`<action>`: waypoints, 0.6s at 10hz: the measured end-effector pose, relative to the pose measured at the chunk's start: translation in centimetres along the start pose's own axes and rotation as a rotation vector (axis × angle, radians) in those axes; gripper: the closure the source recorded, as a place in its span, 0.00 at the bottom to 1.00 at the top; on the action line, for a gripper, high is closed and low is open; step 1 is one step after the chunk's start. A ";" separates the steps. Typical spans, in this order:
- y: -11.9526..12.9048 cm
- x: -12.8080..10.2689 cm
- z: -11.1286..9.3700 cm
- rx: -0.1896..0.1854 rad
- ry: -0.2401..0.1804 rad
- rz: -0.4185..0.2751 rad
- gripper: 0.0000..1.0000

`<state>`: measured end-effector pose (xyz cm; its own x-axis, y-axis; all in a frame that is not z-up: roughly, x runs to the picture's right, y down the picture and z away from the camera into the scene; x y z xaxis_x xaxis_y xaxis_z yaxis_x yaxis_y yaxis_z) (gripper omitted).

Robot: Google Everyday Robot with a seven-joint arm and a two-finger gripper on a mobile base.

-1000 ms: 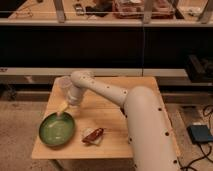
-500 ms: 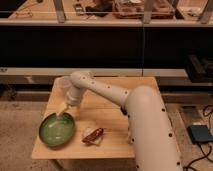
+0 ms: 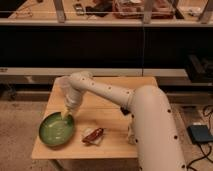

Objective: Pick up the ceramic bowl

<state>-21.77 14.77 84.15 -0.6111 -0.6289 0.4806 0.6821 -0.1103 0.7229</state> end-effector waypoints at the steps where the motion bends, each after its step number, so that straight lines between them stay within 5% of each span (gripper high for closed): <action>1: -0.3 -0.5 0.1 -0.005 -0.010 -0.005 0.50; 6: -0.8 -0.8 1.1 -0.007 -0.035 -0.012 0.50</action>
<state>-22.27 16.24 83.75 -0.6326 -0.6003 0.4894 0.6778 -0.1232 0.7249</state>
